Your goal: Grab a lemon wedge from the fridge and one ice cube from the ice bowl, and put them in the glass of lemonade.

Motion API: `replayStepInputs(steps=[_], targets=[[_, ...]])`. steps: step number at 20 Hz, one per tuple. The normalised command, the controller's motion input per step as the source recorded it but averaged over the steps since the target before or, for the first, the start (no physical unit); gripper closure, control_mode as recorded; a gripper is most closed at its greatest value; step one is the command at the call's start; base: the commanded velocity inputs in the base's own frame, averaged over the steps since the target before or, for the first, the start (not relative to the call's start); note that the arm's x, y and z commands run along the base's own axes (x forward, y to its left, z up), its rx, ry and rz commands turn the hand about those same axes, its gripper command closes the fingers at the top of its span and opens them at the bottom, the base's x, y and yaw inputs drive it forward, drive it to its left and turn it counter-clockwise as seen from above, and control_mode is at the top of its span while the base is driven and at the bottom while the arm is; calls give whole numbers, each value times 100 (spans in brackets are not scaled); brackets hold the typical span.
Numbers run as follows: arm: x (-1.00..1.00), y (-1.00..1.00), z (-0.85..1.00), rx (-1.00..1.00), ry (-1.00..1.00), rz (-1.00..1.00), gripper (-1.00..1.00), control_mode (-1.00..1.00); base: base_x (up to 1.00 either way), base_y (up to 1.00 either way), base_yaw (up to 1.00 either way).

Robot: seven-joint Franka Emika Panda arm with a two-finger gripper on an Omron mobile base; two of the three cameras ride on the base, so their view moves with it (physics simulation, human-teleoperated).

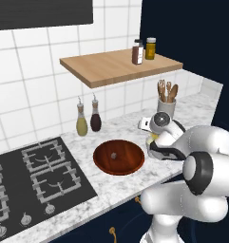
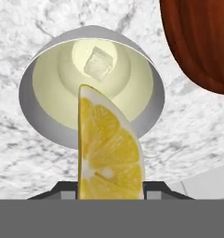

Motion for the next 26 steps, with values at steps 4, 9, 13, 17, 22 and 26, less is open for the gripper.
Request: replayStepInputs(steps=[4,9,13,17,22,26], targets=[[30,0,-25,0,-4,0,100,-100,0,0,0],[19,0,-39,-2,-9,0,100,-100,0,0,0],[3,0,-44,-3,-9,0,100,-100,0,0,0],[-59,0,-7,0,-6,0,100,-100,0,0,0],[-90,0,13,0,-9,0,100,-100,0,0,0],[-8,4,81,0,-7,0,-100,-100,0,0,0]])
